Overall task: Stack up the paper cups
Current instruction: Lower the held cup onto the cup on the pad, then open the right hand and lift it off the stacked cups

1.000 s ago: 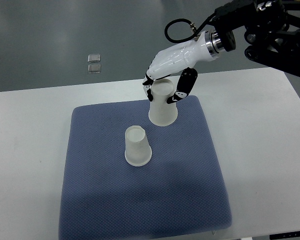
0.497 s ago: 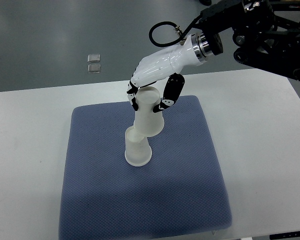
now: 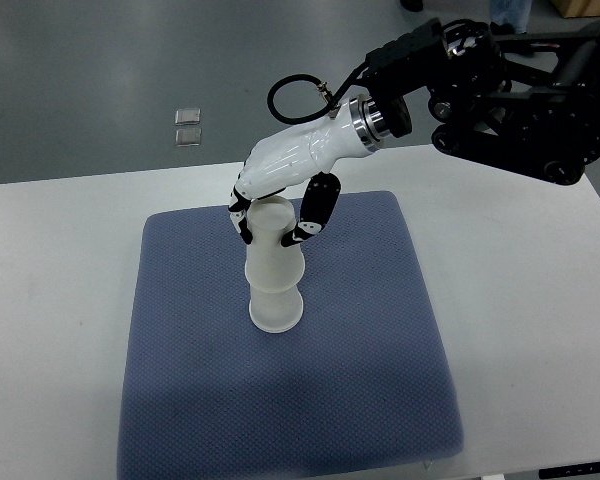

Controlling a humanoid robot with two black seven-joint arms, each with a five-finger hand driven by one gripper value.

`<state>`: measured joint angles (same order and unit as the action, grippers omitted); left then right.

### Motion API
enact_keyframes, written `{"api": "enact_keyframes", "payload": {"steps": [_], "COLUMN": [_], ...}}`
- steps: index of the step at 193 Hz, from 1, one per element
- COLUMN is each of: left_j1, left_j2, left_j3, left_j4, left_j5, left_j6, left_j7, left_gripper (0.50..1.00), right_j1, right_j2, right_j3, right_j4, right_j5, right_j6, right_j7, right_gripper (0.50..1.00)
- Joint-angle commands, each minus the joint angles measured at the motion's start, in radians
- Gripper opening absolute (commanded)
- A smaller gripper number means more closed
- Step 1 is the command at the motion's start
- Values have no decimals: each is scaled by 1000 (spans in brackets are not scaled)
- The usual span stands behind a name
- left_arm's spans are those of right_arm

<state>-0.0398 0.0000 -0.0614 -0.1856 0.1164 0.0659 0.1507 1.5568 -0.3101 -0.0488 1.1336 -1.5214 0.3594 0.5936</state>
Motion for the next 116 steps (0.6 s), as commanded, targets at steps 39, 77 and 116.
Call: {"api": "enact_keyframes", "payload": {"steps": [39, 77, 116], "left_j1": [0, 0, 1], "left_j2": [0, 0, 0], "left_j3": [0, 0, 0], "left_j4": [0, 0, 0], "left_j5": [0, 0, 0], "left_j6": [0, 0, 0], "left_j7": [0, 0, 0], "left_gripper": [1000, 1000, 1000], "right_j1": [-29, -52, -52], "right_j2": [19, 17, 17], "right_j3": [0, 0, 0], "right_j4": [-25, -26, -26], "right_j5": [-5, 1, 7], "right_j6": [-28, -48, -48], "right_j7": [0, 0, 2], "right_gripper": [627, 754, 787]}}
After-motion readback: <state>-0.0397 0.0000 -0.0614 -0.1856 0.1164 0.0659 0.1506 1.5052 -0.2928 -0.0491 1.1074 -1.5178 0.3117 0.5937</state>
